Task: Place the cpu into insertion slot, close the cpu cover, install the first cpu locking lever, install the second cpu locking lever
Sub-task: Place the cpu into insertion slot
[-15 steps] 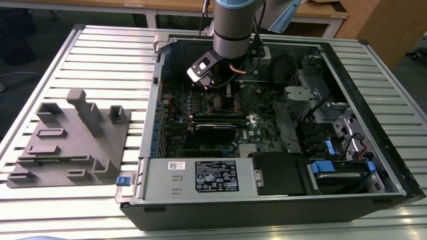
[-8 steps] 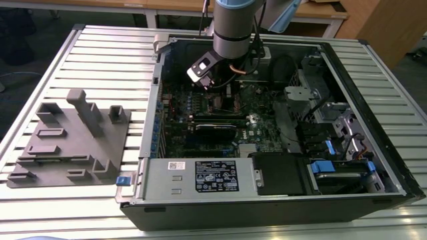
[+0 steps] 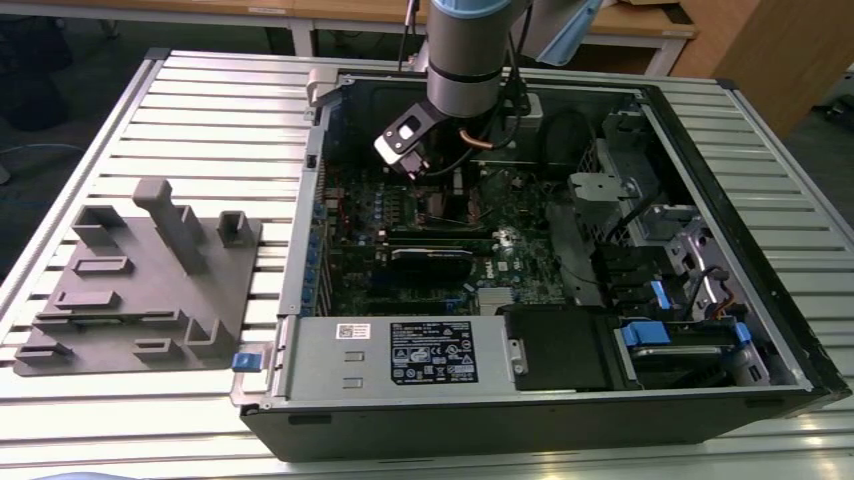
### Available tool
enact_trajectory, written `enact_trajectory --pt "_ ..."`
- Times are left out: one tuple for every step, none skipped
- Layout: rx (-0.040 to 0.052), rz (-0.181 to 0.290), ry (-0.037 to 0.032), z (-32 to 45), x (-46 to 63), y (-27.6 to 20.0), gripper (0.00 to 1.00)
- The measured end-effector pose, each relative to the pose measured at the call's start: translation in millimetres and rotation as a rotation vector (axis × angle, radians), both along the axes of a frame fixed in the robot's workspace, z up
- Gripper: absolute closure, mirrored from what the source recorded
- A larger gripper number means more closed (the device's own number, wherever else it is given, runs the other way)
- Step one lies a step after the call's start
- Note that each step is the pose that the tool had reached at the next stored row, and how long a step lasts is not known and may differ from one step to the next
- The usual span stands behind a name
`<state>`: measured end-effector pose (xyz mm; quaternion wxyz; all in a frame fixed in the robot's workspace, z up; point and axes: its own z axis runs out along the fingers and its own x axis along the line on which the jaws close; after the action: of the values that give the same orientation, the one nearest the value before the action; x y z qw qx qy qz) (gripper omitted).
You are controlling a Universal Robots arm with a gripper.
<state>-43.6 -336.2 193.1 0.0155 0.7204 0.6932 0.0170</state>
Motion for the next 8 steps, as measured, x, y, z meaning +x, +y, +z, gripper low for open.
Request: enact_trajectory --pt "-0.0001 0.000 0.0000 0.0 0.0 0.0 0.46" --pt "-0.0001 0.000 0.0001 -0.1 0.0 0.0 0.46" --pt "0.0000 0.000 0.0000 -0.4 0.0 -0.1 0.46" --pt "-0.0001 0.000 0.0000 -0.6 0.0 -0.1 0.46" --pt "-0.0003 0.000 0.0001 -0.8 0.0 -0.1 0.46" --pt "-0.0004 0.000 0.0001 -1.0 0.0 -0.1 0.46" --pt "-0.0004 0.000 0.0002 -1.1 0.0 -0.1 0.46" --pt "-0.0004 0.000 0.0001 -1.2 0.0 -0.1 0.46"
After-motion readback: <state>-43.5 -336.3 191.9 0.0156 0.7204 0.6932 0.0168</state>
